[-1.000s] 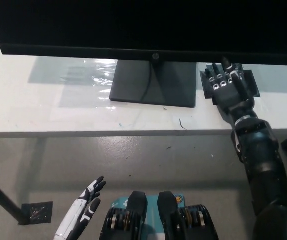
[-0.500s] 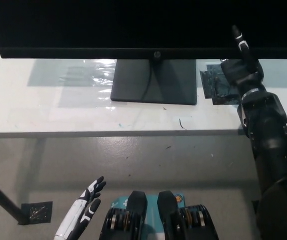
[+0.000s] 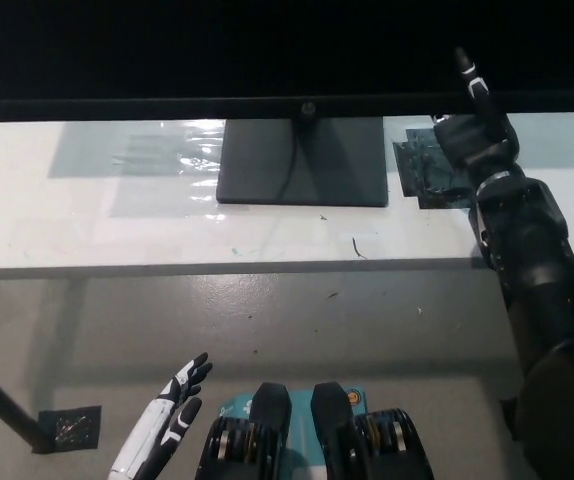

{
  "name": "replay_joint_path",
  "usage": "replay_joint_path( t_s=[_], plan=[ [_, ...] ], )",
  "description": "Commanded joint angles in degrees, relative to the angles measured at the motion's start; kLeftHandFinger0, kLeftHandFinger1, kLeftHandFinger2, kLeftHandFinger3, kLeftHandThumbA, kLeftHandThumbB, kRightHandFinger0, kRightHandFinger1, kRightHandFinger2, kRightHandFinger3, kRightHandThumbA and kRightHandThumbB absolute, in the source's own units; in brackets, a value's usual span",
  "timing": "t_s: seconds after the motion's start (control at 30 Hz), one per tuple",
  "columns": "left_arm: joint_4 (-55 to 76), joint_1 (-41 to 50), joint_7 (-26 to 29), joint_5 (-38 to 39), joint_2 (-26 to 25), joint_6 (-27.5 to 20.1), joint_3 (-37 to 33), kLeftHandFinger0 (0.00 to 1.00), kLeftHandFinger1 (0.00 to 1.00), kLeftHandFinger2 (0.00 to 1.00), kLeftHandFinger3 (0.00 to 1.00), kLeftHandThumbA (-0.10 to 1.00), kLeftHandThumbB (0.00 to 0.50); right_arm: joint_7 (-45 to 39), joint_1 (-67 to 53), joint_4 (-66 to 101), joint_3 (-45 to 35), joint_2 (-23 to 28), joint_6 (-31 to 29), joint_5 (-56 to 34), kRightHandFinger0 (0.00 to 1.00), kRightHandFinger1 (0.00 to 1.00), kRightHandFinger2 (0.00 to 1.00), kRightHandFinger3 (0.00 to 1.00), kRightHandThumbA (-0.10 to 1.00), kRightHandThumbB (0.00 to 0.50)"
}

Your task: The monitor is being placed at the center of the desk and the robot uses its right hand to grab on the right side of the monitor and tilt the angle of the montior sideways.

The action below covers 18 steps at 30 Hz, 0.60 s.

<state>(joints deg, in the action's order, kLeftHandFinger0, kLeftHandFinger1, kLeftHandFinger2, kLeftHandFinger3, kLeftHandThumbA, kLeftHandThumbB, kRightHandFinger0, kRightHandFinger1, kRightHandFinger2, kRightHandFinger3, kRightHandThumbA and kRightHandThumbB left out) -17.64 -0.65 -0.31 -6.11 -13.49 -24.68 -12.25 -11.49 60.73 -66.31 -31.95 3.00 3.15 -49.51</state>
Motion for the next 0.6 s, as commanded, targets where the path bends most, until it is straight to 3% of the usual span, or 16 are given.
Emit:
replay_joint_path(
  t_s=[0.0, 0.07, 0.23, 0.33, 0.57],
  plan=[
    [1.29, -1.48, 0.83, 0.20, -0.85, -2.25, -0.06, 1.00, 1.00, 1.00, 1.00, 1.00, 0.292, -4.31, 12.79, -1.62, 0.18, 2.68, -4.51, 1.57, 1.00, 1.00, 1.00, 1.00, 1.00, 0.462],
    [1.18, -1.48, 0.42, 0.49, -0.83, -2.25, -0.16, 1.00, 1.00, 1.00, 1.00, 1.00, 0.296, -3.52, 13.40, -3.74, -0.05, 3.09, -4.71, 1.75, 1.00, 1.00, 1.00, 1.00, 1.00, 0.428],
    [1.34, -1.56, 0.77, 0.16, -0.87, -2.25, -0.22, 1.00, 1.00, 1.00, 1.00, 1.00, 0.290, -4.15, 14.86, -7.26, 0.00, 4.06, -5.72, 2.36, 1.00, 1.00, 1.00, 1.00, 1.00, 0.418],
    [1.09, -1.96, 1.30, -0.43, -0.95, -2.25, -0.42, 1.00, 1.00, 1.00, 1.00, 1.00, 0.287, -4.93, 15.17, -8.14, -0.19, 4.47, -5.71, 2.31, 1.00, 1.00, 1.00, 1.00, 1.00, 0.444],
    [1.30, -2.17, 0.27, 0.46, -0.74, -2.25, -0.13, 1.00, 1.00, 1.00, 1.00, 1.00, 0.290, -6.62, 9.38, -2.15, -0.27, 2.88, -3.87, 1.76, 1.00, 1.00, 1.00, 1.00, 1.00, 0.391]
  ],
)
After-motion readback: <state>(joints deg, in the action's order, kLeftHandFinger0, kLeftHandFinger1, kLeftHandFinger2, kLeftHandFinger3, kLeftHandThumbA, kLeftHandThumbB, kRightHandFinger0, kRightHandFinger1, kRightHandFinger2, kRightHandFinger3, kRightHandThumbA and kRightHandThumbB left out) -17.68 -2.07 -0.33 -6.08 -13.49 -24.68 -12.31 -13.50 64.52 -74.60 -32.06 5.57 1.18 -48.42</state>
